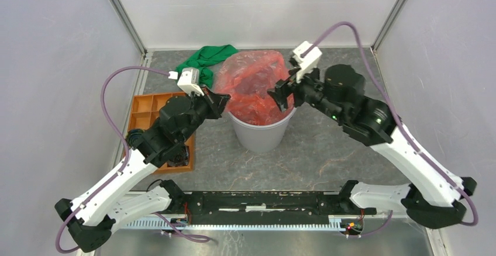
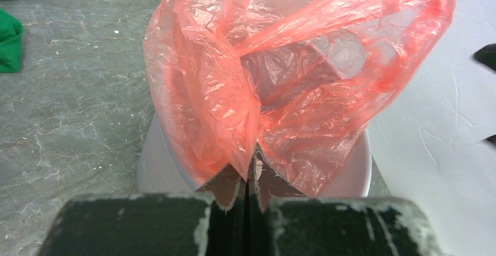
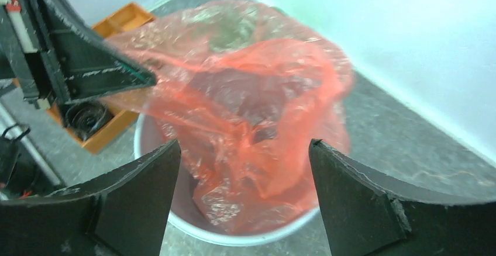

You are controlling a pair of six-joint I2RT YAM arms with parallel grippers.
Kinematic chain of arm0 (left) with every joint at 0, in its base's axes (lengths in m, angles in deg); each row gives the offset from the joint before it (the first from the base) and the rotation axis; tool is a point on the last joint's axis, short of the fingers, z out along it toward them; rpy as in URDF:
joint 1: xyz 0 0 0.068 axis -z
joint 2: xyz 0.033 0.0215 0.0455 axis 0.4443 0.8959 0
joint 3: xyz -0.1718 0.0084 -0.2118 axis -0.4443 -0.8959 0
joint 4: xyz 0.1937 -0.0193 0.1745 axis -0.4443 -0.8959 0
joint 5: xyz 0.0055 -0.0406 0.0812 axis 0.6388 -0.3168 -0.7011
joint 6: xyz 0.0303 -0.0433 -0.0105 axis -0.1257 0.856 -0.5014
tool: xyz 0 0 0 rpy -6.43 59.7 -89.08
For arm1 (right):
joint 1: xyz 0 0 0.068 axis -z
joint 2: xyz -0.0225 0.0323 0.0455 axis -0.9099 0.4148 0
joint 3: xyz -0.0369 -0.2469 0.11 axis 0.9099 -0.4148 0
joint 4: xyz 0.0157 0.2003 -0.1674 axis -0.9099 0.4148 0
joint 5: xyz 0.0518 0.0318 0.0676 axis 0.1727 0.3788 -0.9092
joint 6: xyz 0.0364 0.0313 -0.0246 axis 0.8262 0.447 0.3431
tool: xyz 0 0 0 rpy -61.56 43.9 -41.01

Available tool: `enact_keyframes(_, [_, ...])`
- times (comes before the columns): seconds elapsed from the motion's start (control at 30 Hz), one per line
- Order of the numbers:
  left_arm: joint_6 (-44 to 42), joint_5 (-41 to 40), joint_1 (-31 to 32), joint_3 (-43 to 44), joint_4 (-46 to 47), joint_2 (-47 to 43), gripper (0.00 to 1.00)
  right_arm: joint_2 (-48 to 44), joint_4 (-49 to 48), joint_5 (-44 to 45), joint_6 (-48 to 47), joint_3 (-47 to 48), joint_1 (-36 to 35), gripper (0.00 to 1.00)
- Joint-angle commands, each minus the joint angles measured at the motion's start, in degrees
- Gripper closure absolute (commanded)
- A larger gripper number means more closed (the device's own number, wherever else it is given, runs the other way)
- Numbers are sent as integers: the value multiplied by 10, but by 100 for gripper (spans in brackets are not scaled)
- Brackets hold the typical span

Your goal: Put the trash bags into the trash bin

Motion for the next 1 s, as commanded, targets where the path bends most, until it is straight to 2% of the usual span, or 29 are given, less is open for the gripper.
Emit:
enact_keyframes(0.0, [24,18,0,10,17,-11,98,-28,-18,101,-3,-17,-2,12])
enact_keyframes(0.03, [26,21,0,11,16,-11,98,-29,-22,115,-16,-19,-3,12])
enact_keyframes(0.17, [37,35,0,14,19,-12,98,-29,-52,141,-8,-41,-3,26])
enact_keyframes(0.37, [52,54,0,13,27,-16,98,-7,-91,146,15,-70,-3,28])
enact_keyframes(0.5, [64,80,0,15,32,-22,98,11,-139,200,-3,-89,-2,33])
enact_keyframes(0.6, [83,112,0,10,37,-31,98,32,-189,225,-54,-105,1,40])
enact_keyframes(0.73, [122,151,0,-18,51,-38,98,81,-208,151,-121,-91,5,54])
enact_keyframes(0.8, [144,169,0,-39,70,-39,98,103,-200,107,-130,-86,5,66])
enact_keyframes(0.93, [181,192,0,-60,106,-31,98,157,-70,-14,-83,-16,6,84])
enact_keyframes(0.97, [185,199,0,-61,111,-25,98,166,-40,-45,-59,-4,5,86])
